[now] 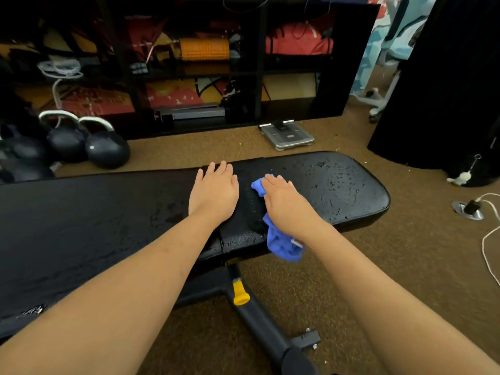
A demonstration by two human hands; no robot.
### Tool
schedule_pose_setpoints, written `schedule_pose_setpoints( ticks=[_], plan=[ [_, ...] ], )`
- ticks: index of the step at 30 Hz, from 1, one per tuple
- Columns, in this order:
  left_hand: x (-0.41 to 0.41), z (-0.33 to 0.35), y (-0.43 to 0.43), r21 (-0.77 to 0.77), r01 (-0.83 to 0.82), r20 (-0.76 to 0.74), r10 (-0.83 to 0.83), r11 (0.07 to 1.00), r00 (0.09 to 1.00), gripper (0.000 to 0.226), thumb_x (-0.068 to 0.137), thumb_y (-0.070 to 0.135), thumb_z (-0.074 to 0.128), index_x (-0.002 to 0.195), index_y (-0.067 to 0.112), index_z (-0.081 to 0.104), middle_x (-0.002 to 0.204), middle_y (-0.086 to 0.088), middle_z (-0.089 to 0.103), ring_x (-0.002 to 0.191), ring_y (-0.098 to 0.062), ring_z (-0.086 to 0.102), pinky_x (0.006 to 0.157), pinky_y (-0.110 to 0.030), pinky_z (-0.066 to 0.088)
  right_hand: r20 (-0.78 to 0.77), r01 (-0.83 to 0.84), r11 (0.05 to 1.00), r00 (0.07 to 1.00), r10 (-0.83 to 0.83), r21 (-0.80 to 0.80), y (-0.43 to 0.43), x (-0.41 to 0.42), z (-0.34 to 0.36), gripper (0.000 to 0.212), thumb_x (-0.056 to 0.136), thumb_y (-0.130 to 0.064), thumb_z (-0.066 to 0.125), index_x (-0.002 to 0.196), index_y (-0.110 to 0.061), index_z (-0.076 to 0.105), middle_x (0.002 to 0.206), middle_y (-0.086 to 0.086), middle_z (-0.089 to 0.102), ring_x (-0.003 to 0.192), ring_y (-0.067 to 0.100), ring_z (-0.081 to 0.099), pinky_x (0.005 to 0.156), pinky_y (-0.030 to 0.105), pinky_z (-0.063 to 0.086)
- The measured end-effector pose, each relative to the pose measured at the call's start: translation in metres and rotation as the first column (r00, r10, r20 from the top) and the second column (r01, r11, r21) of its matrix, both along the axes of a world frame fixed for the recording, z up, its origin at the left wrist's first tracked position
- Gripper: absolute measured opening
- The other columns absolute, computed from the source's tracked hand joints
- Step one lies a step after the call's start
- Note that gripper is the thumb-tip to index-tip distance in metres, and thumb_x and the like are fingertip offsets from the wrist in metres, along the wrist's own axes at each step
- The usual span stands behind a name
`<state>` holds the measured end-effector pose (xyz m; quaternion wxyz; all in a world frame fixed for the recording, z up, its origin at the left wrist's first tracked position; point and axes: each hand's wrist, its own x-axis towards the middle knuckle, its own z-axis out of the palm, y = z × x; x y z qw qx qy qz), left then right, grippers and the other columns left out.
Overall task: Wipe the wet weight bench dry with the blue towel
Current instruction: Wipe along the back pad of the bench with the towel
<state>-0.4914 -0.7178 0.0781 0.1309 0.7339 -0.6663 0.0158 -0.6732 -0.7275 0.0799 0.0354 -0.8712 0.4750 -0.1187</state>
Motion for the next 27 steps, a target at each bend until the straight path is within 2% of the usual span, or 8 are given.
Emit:
schedule_pose_setpoints(
  ticks=[4, 8, 10, 12, 14, 16, 20, 27],
  plan=[
    [0.001, 0.001, -0.001, 0.01, 0.005, 0.015, -0.006, 1.0, 1.0, 0.052, 0.107, 0.034, 0.019, 0.154, 0.015, 0.03, 0.162, -0.001, 0.027, 0.151, -0.023, 0.018, 0.123, -0.045, 0.015, -0.061, 0.068, 0.995, 0.996, -0.064, 0.07, -0.085, 0.029, 0.013, 0.026, 0.098, -0.009, 0.043, 0.123, -0.004, 0.051, 0.132, 0.013, 0.049, 0.119, 0.032, 0.047, 0.098, 0.042, 0.038],
    [0.001, 0.001, -0.001, 0.02, 0.004, 0.005, -0.004, 1.0, 1.0, 0.053, 0.107, 0.035, 0.018, 0.155, 0.015, 0.03, 0.162, -0.001, 0.026, 0.151, -0.023, 0.017, 0.123, -0.044, 0.014, -0.051, 0.083, 0.991, 0.996, -0.077, 0.11, -0.104, 0.043, 0.026, 0.022, 0.1, -0.01, 0.045, 0.119, -0.005, 0.054, 0.122, 0.014, 0.056, 0.11, 0.03, 0.051, 0.089, 0.039, 0.043],
    [0.001, 0.0, -0.001, 0.013, 0.009, -0.004, -0.009, 1.0, 1.0, 0.053, 0.107, 0.035, 0.018, 0.154, 0.015, 0.031, 0.162, -0.001, 0.027, 0.151, -0.023, 0.018, 0.123, -0.044, 0.014, 0.006, 0.053, 0.994, 0.999, -0.054, 0.095, -0.081, 0.032, 0.027, 0.016, 0.101, -0.011, 0.039, 0.11, -0.008, 0.053, 0.108, 0.012, 0.052, 0.09, 0.025, 0.05, 0.074, 0.034, 0.036],
    [0.002, -0.001, 0.0, 0.009, 0.007, -0.006, -0.006, 1.0, 1.0, 0.053, 0.107, 0.035, 0.018, 0.154, 0.015, 0.031, 0.162, -0.001, 0.028, 0.151, -0.023, 0.018, 0.123, -0.044, 0.013, 0.054, 0.013, 0.998, 0.998, -0.017, 0.064, -0.048, 0.012, 0.022, 0.011, 0.1, -0.009, 0.037, 0.101, -0.008, 0.047, 0.098, 0.009, 0.043, 0.081, 0.023, 0.042, 0.068, 0.028, 0.024],
    [0.002, -0.002, -0.001, 0.009, 0.001, -0.002, -0.001, 1.0, 1.0, 0.053, 0.107, 0.035, 0.018, 0.154, 0.015, 0.03, 0.162, 0.0, 0.027, 0.151, -0.023, 0.017, 0.124, -0.044, 0.013, 0.094, -0.032, 0.999, 0.995, 0.028, 0.038, -0.018, -0.011, 0.014, 0.012, 0.099, -0.006, 0.038, 0.103, -0.003, 0.049, 0.104, 0.011, 0.048, 0.086, 0.027, 0.045, 0.071, 0.031, 0.028],
    [0.002, -0.002, -0.001, 0.002, -0.002, 0.005, 0.002, 1.0, 1.0, 0.053, 0.107, 0.035, 0.018, 0.154, 0.016, 0.03, 0.162, 0.0, 0.027, 0.151, -0.023, 0.017, 0.124, -0.044, 0.013, 0.08, -0.073, 0.997, 0.994, 0.071, 0.032, 0.003, -0.031, 0.01, 0.022, 0.098, -0.004, 0.04, 0.116, 0.001, 0.053, 0.122, 0.016, 0.052, 0.106, 0.032, 0.05, 0.088, 0.037, 0.036],
    [0.002, -0.003, -0.001, -0.009, 0.001, 0.021, -0.001, 1.0, 1.0, 0.052, 0.107, 0.035, 0.017, 0.154, 0.016, 0.031, 0.162, 0.0, 0.028, 0.151, -0.023, 0.018, 0.124, -0.044, 0.014, 0.015, -0.041, 0.999, 0.999, 0.041, 0.013, -0.007, -0.032, 0.012, 0.032, 0.102, -0.007, 0.035, 0.132, -0.002, 0.046, 0.145, 0.016, 0.043, 0.132, 0.032, 0.04, 0.112, 0.039, 0.022],
    [0.001, 0.0, -0.003, 0.02, -0.008, 0.003, 0.008, 1.0, 1.0, 0.051, 0.107, 0.034, 0.017, 0.153, 0.017, 0.031, 0.161, 0.001, 0.028, 0.151, -0.023, 0.018, 0.123, -0.046, 0.014, -0.027, 0.083, 0.992, 0.996, -0.081, 0.099, -0.08, 0.026, 0.035, 0.029, 0.096, -0.002, 0.038, 0.121, -0.003, 0.054, 0.12, 0.02, 0.057, 0.11, 0.036, 0.052, 0.097, 0.042, 0.038]
  ],
)
